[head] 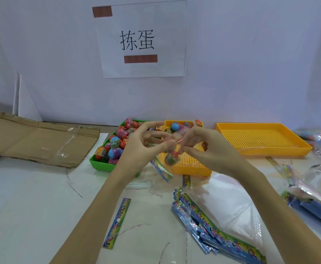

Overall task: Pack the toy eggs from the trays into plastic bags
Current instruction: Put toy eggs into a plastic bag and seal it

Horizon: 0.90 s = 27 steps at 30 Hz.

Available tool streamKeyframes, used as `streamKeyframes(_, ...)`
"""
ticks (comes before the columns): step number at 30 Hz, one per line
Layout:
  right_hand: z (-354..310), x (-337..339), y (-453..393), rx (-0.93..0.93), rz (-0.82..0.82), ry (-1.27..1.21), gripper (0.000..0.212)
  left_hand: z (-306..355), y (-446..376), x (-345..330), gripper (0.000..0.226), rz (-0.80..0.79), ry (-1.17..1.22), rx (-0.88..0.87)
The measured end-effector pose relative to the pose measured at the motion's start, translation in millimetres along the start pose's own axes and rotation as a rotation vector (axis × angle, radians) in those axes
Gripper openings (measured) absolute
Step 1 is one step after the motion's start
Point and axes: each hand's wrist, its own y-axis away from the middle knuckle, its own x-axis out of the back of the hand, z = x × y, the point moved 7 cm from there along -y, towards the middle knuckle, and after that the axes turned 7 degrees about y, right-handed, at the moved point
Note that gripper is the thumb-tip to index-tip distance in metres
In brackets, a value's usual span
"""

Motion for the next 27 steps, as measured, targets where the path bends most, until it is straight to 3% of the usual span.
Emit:
streamKeyframes(4, -16.9, -3.7, 2.2, 0.157, 0.076, 0.058, 0.016, -3.3, 3.7, -15.0, 0.066, -0.174, -0.105, 0.011)
streamKeyframes(7, -26.1, -6.5, 4.1, 0.189, 0.06, 0.002, 0.017, -5.6, 9.8, -29.0, 0.053, -0.34, -0.069, 0.062)
streamKeyframes(9, -29.7, -1.8, 4.7, 0.195, 0.081, -0.036, 0.02, -4.1, 11.0, -30.2, 0.042, -0.368, -0.054, 0.065)
streamKeyframes(12, -29.5, 16.8, 4.6, 0.183, 0.229, -0.106, 0.024, -2.8, 6.5, -18.8, 0.04, -0.258, -0.087, 0.039)
streamKeyframes(16, -5.7, 31.4, 1.8, 0.053, 0.432, -0.24, 0.019, -1.7, 0.6, 6.2, 0.045, 0.03, -0.233, -0.039)
streamKeyframes(18, 10.5, 16.3, -6.1, -0.037, 0.37, -0.132, 0.02, -1.1, -0.4, 12.9, 0.051, 0.125, -0.229, -0.06)
streamKeyframes(21, 27.6, -24.7, -25.4, -0.099, 0.076, 0.127, 0.035, -1.8, -0.7, 14.7, 0.054, 0.156, -0.155, -0.066)
streamKeyframes(24, 26.9, -55.4, -48.2, -0.003, -0.13, 0.251, 0.047, -1.7, -0.1, 12.9, 0.057, 0.146, -0.159, -0.058)
streamKeyframes(27, 30.0, -78.1, -65.3, 0.025, -0.242, 0.394, 0.04, -1.3, 0.3, 7.9, 0.06, 0.098, -0.088, -0.033)
